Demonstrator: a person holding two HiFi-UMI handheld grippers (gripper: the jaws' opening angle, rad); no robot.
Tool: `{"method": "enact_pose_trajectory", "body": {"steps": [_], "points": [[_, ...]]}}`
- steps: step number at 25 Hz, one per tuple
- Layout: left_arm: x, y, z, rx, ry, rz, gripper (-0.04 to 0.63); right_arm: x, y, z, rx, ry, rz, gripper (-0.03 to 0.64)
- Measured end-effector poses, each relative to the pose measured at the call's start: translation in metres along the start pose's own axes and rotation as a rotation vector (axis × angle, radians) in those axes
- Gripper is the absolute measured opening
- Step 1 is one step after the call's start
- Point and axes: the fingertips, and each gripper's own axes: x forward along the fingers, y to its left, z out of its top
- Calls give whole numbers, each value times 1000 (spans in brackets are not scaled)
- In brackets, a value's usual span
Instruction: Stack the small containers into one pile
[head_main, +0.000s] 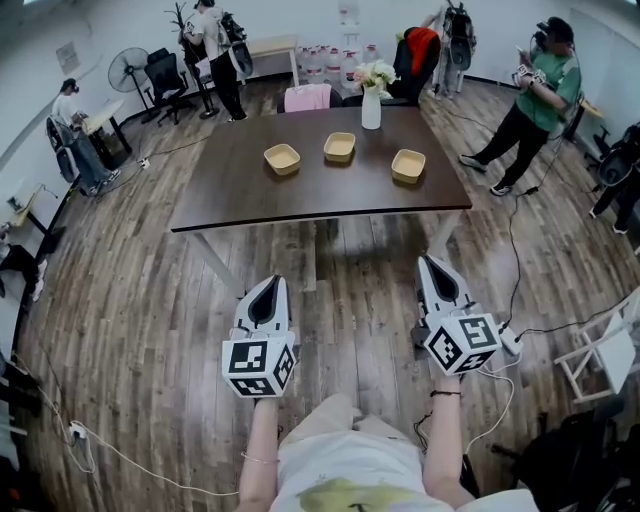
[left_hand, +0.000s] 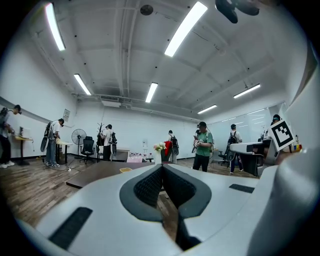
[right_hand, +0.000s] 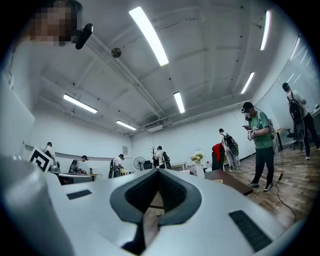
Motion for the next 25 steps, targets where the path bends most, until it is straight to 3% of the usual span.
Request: {"method": "enact_pose_trajectory", "body": {"steps": [11,25], "points": [[43,12,-5,-2,24,9,25,45,-18,-12,24,21,16,21],[172,64,1,-22,31,-68,25,170,-56,-19,40,21,-45,21]]}}
